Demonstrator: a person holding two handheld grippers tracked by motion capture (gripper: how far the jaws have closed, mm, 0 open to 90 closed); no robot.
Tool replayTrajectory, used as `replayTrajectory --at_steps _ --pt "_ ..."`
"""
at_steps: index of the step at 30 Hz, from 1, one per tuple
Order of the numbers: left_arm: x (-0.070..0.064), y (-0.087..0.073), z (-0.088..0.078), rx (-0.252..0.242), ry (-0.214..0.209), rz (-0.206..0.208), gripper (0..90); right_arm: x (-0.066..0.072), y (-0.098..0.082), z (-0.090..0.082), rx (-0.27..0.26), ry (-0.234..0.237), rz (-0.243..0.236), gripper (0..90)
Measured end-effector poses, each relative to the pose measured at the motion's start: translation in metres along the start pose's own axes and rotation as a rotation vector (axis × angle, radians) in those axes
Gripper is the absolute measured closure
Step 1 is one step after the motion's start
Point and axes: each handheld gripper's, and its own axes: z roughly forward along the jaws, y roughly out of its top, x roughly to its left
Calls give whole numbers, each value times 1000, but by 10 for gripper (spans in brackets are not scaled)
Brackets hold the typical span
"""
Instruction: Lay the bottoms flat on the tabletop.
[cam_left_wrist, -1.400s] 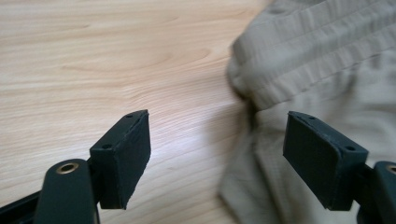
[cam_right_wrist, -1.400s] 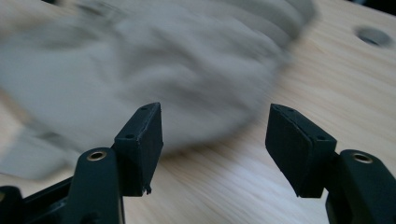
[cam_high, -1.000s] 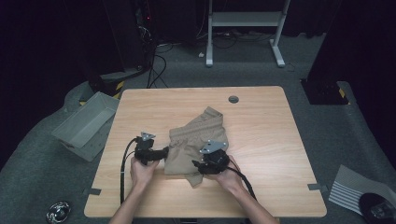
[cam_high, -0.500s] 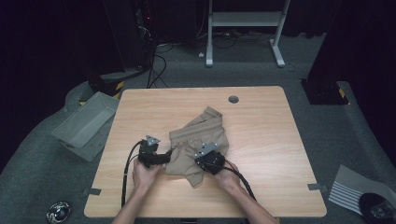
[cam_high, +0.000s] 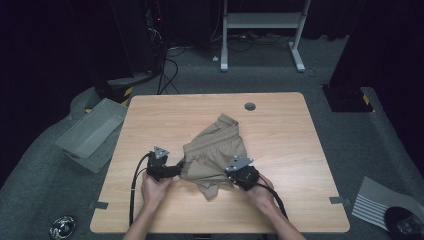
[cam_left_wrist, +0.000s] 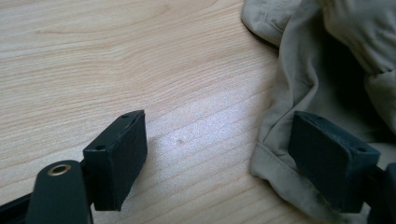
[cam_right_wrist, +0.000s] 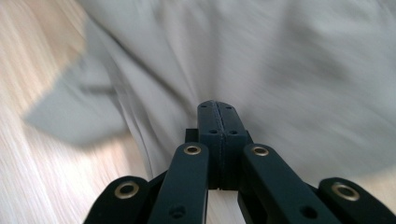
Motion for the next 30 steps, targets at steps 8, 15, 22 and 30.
replayTrajectory --at_steps 8,15,22,30 --pt "0 0 0 0 3 -3 199 10 29 -15 -112 33 27 659" --pt "0 0 0 0 3 -3 199 23 82 28 -128 127 68 524" --pt "0 0 0 0 5 -4 199 34 92 75 16 124 20 679" --pt "-1 0 0 -1 -2 0 201 41 82 55 -14 99 -79 898"
